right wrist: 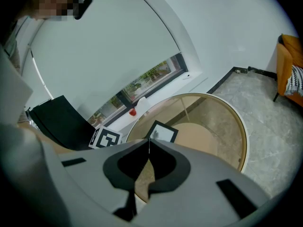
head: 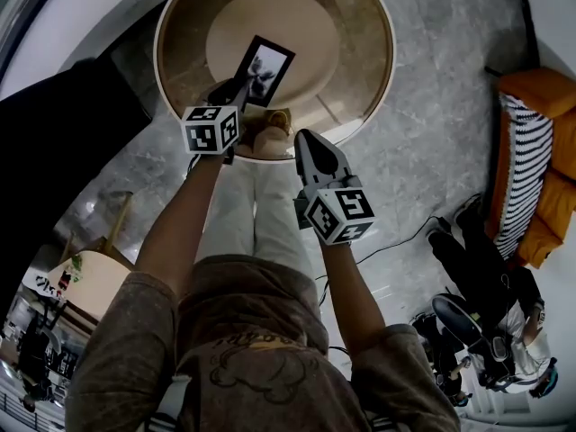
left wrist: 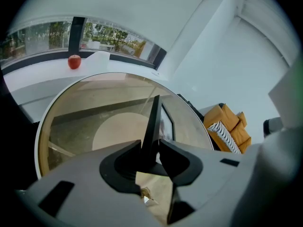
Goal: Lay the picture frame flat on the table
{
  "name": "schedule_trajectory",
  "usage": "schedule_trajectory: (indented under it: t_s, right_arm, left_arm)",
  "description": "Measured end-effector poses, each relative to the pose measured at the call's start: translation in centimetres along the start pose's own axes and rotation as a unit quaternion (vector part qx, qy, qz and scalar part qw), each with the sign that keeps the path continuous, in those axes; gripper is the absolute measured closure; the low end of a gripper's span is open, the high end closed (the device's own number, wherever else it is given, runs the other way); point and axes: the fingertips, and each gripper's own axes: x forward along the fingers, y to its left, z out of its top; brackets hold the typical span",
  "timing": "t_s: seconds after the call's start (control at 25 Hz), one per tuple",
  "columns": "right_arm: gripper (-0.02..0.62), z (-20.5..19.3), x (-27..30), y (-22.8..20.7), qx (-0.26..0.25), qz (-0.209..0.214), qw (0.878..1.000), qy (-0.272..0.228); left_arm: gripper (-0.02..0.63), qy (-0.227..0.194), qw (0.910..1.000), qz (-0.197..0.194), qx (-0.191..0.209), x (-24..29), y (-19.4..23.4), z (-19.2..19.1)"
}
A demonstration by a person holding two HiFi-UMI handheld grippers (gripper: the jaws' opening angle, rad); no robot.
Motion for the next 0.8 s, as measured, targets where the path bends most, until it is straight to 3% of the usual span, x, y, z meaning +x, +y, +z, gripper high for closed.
schedule_trajectory:
  t_s: [0.28, 0.8]
  right_arm:
    - [0.575, -0.7, -0.1, -0.4, 0.002, 0.005, 1.000, 0.002]
    - [0.575, -1.8, 0.2, -0.9, 0.012, 0.004, 1.000, 0.011]
  left_arm:
    - [0.477, -0.034, 0.9994, -0.006, 0.003, 1.1, 0.4, -0.3]
    - [0.453, -0.016, 0.9994, 0.030, 0.002, 0.8, 1.3, -0.6]
